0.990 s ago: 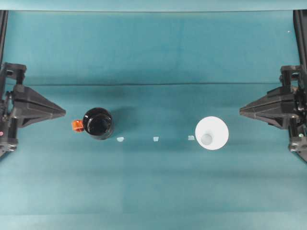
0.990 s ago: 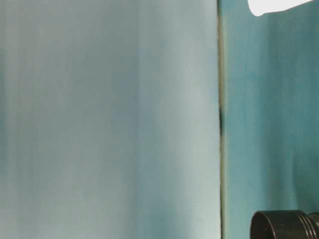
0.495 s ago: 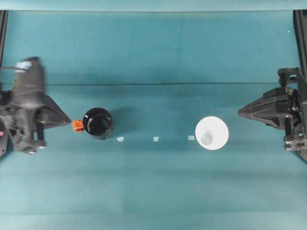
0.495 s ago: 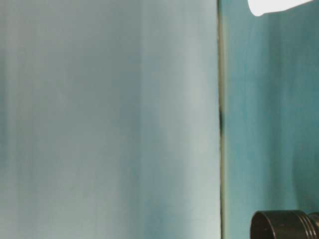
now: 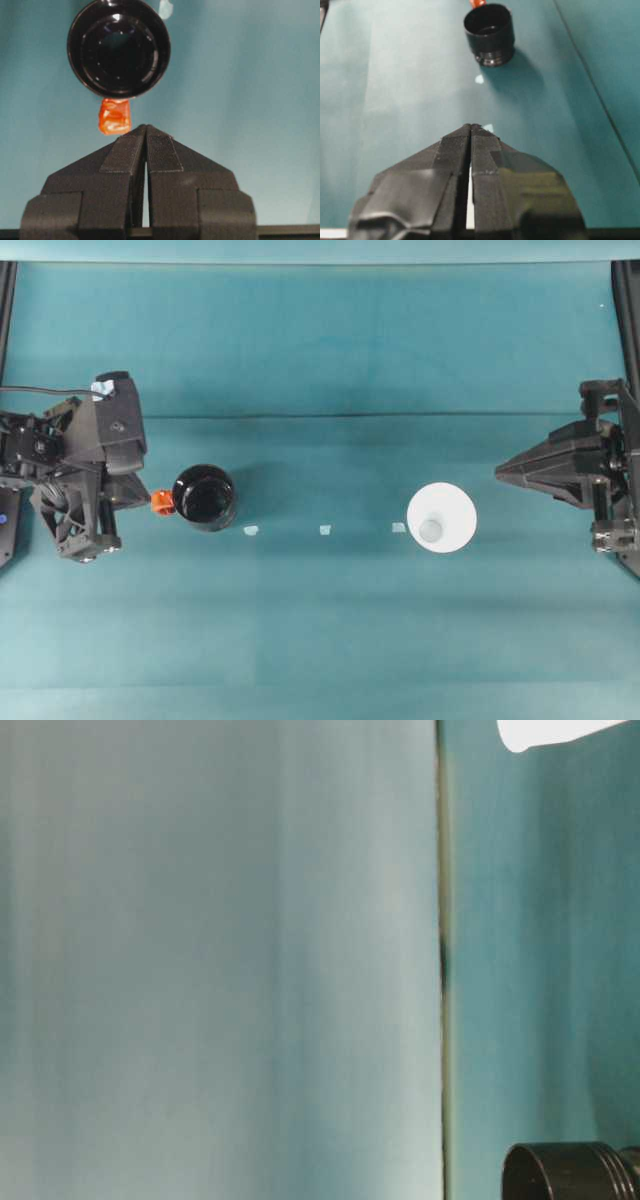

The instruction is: Put the paper cup into the moved red handle cup holder.

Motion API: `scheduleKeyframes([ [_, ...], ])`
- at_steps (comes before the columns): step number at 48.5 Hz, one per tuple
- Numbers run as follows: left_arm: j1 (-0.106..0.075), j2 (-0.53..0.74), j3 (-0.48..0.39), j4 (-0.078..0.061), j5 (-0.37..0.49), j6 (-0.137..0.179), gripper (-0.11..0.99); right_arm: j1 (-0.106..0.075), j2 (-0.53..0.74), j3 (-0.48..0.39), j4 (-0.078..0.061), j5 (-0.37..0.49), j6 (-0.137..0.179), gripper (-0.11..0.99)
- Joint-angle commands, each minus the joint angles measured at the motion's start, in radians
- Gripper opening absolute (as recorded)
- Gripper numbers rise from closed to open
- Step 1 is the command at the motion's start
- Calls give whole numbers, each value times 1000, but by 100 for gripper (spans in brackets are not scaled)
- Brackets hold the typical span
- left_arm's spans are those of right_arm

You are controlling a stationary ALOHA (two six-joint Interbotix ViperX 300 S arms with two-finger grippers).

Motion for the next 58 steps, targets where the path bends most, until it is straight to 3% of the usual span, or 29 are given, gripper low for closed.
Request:
scheduleKeyframes([
  [1,5,-5,-15,3,-14,5,3,-3,3,-25,2,-9,6,-10],
  [17,14,5,9,3,-37,3,7,-3,3,-25,3,-6,6,-10],
  [22,15,17,2,3,-35,5,29,-3,3,-25,3,-8,6,-10],
  [31,15,61,-5,3,-35,8,85,-6,3,-25,2,-8,6,-10],
  [35,15,71,-6,3,-35,12,98,-8,3,-25,2,-6,8,-10],
  [41,15,81,-2,3,-37,20,98,-8,3,-23,3,-6,8,-10],
  [47,29,109,9,8,-40,32,98,-12,3,-23,2,-3,8,-10],
  [51,38,144,29,9,-58,63,98,-15,3,-23,2,-3,8,-10],
  [58,38,199,32,9,-124,83,98,-29,3,-20,3,-2,9,-10],
])
